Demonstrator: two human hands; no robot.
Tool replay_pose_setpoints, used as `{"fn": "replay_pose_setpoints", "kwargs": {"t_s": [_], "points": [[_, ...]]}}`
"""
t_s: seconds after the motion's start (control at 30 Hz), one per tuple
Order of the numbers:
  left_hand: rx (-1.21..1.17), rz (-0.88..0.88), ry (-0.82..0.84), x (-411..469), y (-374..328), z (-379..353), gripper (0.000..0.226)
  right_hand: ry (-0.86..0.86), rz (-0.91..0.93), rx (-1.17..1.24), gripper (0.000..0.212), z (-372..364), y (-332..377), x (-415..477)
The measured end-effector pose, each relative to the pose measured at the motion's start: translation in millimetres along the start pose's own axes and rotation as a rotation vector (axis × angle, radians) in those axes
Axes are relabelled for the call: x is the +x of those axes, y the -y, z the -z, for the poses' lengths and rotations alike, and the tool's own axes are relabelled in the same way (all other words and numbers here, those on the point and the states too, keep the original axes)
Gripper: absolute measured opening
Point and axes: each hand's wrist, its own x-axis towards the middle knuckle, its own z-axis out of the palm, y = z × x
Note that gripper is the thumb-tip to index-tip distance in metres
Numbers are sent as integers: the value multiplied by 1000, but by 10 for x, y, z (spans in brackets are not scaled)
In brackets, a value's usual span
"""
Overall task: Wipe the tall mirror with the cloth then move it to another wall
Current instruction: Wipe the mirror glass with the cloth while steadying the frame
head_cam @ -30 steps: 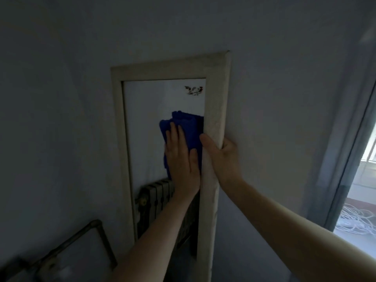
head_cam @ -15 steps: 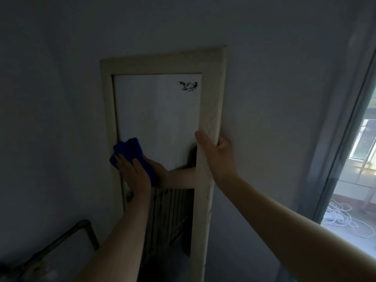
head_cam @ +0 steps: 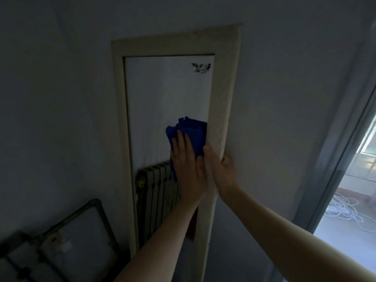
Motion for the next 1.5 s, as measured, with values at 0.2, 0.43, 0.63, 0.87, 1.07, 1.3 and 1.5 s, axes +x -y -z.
{"fn": "replay_pose_setpoints", "kwargs": {"t_s": [0.2,0.43,0.63,0.87,1.07,1.3,1.5], "points": [[2,268,-77,149,701,228,54,17,23,-37,25,13,-22,6],[-7,547,-126,273,885,380,56,21,36,-28,19,-5,-65,35],[-12,208,22,-270,92,27,57,62,45,8,29,8,-59,22],[36,128,-29,-38,357,95,54,71,22,-38,24,41,-42,30],[58,326,-105,250,1082,419,60,76,40,-43,23,52,-68,45],[63,543,-134,167,1520,584,56,82,45,-18,19,32,-78,74],[0,721,-118,-111,1184,418,59,36,32,-7,21,21,-86,57]]}}
